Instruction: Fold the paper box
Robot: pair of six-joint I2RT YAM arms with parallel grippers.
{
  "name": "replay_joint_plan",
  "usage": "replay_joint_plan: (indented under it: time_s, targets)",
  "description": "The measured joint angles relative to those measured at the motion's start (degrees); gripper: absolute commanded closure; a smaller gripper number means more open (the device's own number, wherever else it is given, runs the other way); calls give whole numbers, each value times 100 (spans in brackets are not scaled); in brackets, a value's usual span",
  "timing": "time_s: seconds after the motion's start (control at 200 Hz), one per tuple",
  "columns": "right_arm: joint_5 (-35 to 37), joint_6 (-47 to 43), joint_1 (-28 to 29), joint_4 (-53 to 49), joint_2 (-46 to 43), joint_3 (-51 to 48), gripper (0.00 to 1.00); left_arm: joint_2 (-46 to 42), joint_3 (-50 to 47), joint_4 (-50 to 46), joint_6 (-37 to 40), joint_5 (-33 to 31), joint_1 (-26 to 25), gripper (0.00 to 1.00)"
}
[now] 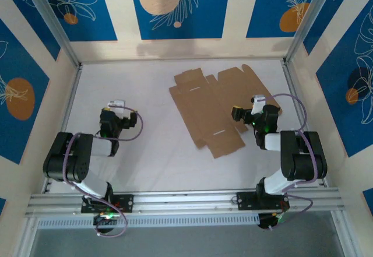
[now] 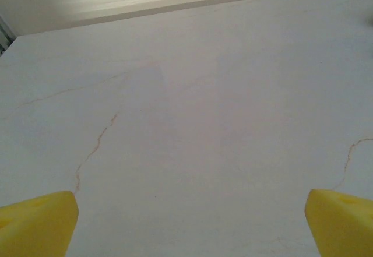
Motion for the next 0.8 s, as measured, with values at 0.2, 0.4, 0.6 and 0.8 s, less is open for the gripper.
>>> replay_joint_plan:
  time_s: [0.2, 0.4, 0.6, 0.8]
  targets:
    - [2, 0, 7, 0, 0, 0, 1, 0, -35, 46, 2, -4, -22, 0]
    - [2, -2, 7, 0, 0, 0, 1, 0, -33, -52, -2, 111, 61, 0]
    - [2, 0, 9, 0, 0, 0, 1, 0, -33, -57, -2, 138, 66, 0]
    - [2, -2, 11, 0, 0, 0, 1, 0, -33, -70, -2, 157, 66, 0]
